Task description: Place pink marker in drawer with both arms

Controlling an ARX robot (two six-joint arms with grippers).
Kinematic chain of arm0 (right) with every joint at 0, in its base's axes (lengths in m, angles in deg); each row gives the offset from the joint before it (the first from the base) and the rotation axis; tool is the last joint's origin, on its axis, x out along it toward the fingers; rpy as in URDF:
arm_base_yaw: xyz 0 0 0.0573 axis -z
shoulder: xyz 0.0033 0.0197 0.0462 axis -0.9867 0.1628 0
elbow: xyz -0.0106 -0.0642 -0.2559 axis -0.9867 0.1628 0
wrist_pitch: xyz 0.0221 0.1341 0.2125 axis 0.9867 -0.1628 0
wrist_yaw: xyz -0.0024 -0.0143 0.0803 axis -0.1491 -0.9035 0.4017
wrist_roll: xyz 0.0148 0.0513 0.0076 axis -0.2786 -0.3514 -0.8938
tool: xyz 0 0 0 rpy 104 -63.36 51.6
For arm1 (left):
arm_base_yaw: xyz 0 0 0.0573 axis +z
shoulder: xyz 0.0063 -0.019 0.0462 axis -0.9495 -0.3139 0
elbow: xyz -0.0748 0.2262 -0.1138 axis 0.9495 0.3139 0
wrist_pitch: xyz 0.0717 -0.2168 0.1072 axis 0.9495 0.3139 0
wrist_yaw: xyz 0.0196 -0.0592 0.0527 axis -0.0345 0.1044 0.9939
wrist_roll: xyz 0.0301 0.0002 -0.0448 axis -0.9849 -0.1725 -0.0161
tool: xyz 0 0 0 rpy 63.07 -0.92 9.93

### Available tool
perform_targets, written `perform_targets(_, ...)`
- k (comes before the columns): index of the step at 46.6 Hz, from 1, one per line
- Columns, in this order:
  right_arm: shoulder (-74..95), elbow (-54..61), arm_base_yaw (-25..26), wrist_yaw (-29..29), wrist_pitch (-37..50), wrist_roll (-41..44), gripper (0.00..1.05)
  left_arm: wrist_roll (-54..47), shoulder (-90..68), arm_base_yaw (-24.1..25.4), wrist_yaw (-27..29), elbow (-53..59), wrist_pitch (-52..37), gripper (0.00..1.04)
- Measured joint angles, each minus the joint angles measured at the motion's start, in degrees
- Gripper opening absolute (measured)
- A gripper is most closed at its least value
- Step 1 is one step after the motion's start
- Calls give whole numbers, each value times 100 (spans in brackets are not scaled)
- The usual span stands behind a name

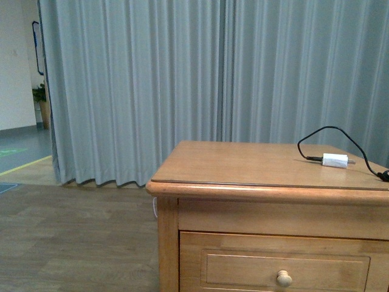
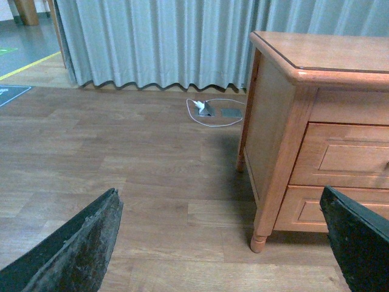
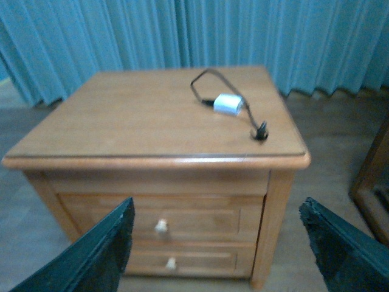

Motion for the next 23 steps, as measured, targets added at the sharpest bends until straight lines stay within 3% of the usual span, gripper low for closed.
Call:
perform_targets(4,-461,752,37,-44,846,186,61,0,0,0,0,0,0,99)
perform_targets(19,-1237,2111,37,-37,1298,286,1,-2,0,-2,0,0,0,99)
perform_targets(23,-1460,2385,37,-37,1338,302,1,-2,0,-2,0,0,0,99)
